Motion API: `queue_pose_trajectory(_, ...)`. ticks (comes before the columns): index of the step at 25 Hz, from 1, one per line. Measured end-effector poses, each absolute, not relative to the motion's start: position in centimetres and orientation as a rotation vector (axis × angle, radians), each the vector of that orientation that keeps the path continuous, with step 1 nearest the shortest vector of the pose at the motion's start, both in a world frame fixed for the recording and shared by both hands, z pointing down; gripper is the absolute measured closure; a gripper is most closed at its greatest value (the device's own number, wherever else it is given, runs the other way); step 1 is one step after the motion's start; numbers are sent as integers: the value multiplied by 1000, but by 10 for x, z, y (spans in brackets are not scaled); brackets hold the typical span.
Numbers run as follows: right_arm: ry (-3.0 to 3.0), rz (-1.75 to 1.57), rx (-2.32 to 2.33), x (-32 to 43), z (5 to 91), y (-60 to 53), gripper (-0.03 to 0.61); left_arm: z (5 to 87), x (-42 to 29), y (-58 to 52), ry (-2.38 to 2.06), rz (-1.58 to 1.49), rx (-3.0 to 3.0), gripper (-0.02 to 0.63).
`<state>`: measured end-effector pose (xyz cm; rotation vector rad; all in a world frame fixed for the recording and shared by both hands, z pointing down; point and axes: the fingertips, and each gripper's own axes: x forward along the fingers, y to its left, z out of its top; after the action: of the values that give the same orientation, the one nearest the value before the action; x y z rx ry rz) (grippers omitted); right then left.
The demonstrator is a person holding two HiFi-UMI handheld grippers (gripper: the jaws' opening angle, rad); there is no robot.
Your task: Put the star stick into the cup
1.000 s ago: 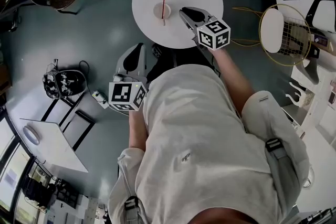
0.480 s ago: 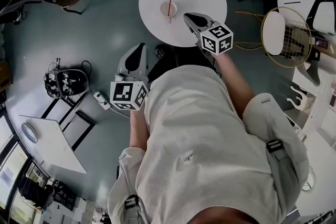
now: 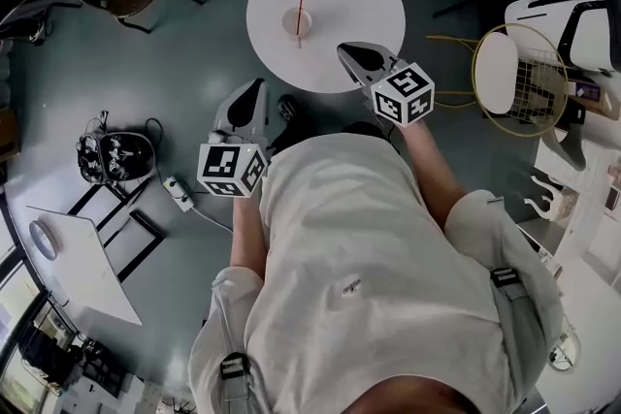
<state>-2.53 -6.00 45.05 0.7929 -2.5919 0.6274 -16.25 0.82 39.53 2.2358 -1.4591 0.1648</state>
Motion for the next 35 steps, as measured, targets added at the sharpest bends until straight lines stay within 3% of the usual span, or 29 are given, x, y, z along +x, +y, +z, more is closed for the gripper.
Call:
queue_pose_trajectory(7,-2614,596,694,35,431,-14,569,379,-73,16,-1391,71,2257,603)
queue_pose_trajectory(20,-2615,693,662,170,438,80,568,403,85,102,-1324,159,2209,603)
queue_pose_trajectory(35,-2782,614,653,212,382,132,572,387,139,153,-1343,168,2269,603)
